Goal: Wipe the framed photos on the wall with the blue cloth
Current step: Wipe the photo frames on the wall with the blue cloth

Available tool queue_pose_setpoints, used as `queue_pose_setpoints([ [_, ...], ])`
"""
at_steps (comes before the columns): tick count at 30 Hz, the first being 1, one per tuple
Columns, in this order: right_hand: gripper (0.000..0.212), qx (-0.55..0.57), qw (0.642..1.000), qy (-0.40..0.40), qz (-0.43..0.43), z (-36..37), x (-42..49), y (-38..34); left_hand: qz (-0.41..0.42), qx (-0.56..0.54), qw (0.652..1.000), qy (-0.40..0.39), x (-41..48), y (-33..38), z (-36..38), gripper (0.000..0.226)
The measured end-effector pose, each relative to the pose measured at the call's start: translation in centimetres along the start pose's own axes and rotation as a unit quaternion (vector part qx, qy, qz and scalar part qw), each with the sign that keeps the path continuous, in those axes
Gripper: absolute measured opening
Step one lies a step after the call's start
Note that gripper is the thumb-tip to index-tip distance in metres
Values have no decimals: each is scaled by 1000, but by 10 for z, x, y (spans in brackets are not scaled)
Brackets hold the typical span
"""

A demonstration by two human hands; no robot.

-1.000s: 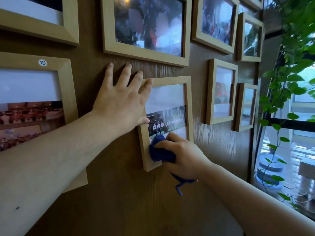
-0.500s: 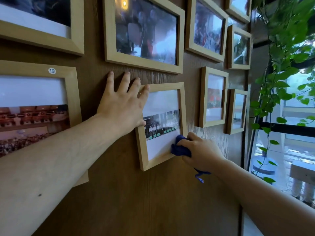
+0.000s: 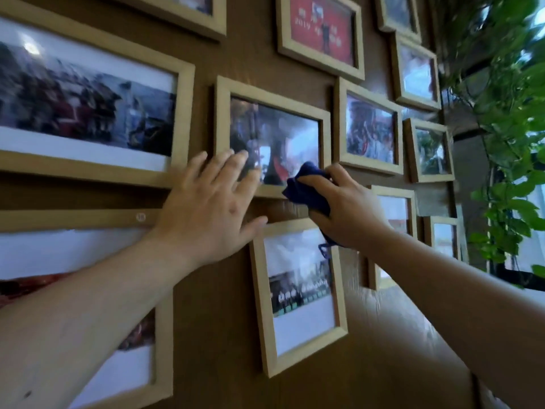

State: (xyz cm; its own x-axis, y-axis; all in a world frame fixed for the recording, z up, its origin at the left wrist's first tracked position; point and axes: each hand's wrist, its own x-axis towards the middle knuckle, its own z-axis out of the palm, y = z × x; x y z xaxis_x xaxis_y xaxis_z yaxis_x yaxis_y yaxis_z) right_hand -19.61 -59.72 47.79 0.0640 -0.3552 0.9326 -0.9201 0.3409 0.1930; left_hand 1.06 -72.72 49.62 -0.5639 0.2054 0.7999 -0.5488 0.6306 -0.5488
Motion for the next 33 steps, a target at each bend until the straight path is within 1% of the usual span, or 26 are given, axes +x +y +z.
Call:
queue_pose_setpoints([
  [2, 53, 3, 1000, 27, -2, -4, 30, -2, -32, 15, 999, 9, 14, -17, -11, 76],
  [5, 52, 17, 998, 57, 0, -7, 71, -12, -71, 47, 996, -18, 29, -38, -18, 83],
  [8, 51, 21, 997, 75, -14, -3, 103, -27, -85, 75, 993, -39, 37, -47, -14, 93],
  [13, 53, 21, 997, 62, -36, 17, 126, -44, -101, 129, 984, -75, 44, -49, -2, 106],
  [17, 52, 7, 998, 55, -41, 27, 119, -19, -98, 141, 982, -80, 44, -50, 4, 104],
  [19, 50, 4, 998, 55, 1, 30, 110, 8, -96, 143, 981, -85, 45, -51, 6, 105],
  [22, 46, 6, 993, 50, 109, 32, 91, 50, -91, 146, 982, -83, 47, -51, 7, 107],
  [23, 46, 0, 991, 42, 129, 32, 87, 58, -86, 148, 982, -83, 48, -50, 6, 107],
  [25, 45, -8, 990, 33, 134, 32, 85, 59, -77, 153, 982, -84, 49, -49, 6, 108],
  [27, 47, 11, 995, 27, 94, 31, 91, 40, -77, 152, 982, -84, 50, -48, 6, 109],
  [29, 50, 23, 1000, 16, -5, 30, 98, 9, -75, 154, 982, -84, 51, -47, 5, 108],
  [31, 51, 8, 994, 5, -108, 29, 101, -17, -74, 155, 982, -83, 51, -46, 4, 108],
  [32, 52, 1, 991, 1, -135, 28, 101, -23, -75, 153, 982, -83, 51, -46, 4, 108],
  [33, 52, -4, 990, -6, -144, 26, 100, -23, -74, 152, 982, -82, 51, -46, 4, 107],
])
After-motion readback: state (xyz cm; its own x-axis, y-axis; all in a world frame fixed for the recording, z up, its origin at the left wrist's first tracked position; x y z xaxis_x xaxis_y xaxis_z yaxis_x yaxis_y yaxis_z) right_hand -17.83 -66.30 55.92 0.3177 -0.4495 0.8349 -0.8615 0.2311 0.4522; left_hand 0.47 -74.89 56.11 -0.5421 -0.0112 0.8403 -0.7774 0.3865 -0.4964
